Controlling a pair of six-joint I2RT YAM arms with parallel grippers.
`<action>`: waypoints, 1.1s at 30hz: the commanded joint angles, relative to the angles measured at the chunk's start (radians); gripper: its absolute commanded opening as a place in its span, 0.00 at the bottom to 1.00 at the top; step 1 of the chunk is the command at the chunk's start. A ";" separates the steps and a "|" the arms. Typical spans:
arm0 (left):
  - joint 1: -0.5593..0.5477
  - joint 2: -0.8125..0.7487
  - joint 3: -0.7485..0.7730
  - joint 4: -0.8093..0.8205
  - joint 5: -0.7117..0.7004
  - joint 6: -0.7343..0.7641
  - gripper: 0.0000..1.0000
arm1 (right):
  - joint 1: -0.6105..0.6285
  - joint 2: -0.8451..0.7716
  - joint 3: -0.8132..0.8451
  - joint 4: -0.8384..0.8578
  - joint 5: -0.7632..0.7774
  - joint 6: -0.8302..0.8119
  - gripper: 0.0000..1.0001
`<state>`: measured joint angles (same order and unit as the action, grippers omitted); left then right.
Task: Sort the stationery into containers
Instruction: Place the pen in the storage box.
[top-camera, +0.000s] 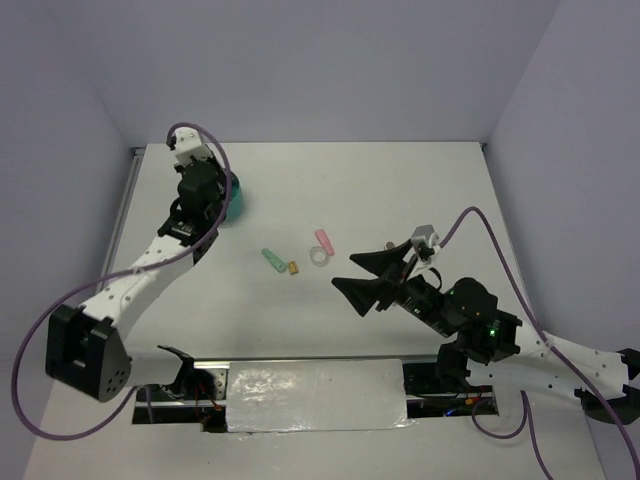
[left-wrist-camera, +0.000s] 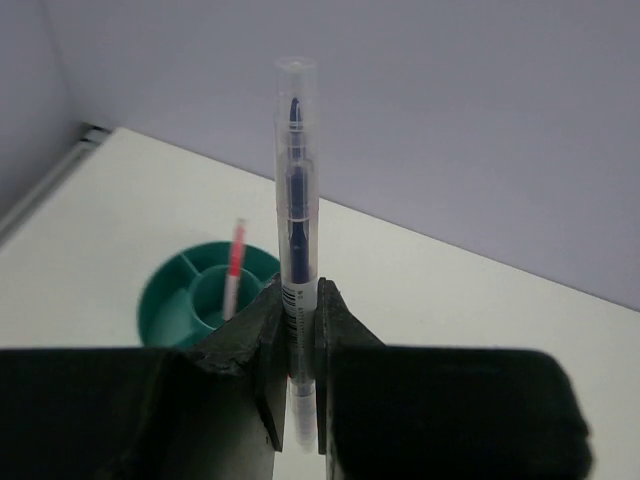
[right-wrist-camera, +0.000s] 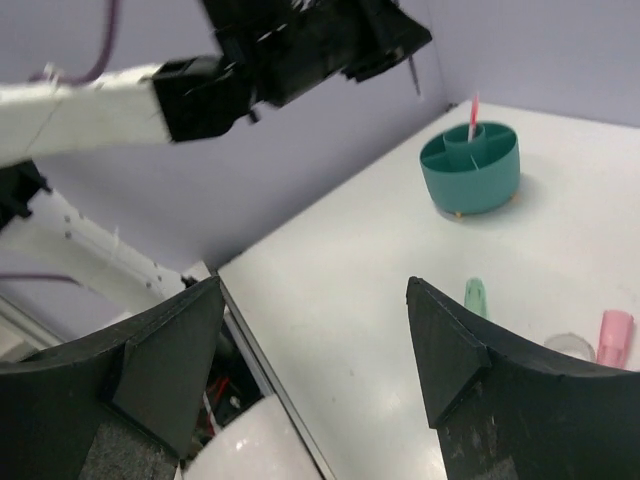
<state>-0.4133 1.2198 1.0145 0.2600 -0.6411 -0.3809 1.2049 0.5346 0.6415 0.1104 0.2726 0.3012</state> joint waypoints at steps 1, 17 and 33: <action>0.076 0.105 0.004 0.302 -0.114 0.131 0.00 | 0.005 0.004 -0.040 -0.005 -0.027 -0.011 0.81; 0.281 0.451 0.019 0.653 0.098 0.115 0.03 | -0.010 0.021 0.003 -0.066 -0.121 -0.117 0.86; 0.331 0.537 -0.025 0.650 0.150 0.037 0.02 | -0.021 0.042 0.024 -0.089 -0.111 -0.123 0.86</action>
<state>-0.0799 1.7370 0.9947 0.8387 -0.5148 -0.3111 1.1904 0.5739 0.6289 0.0139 0.1600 0.1886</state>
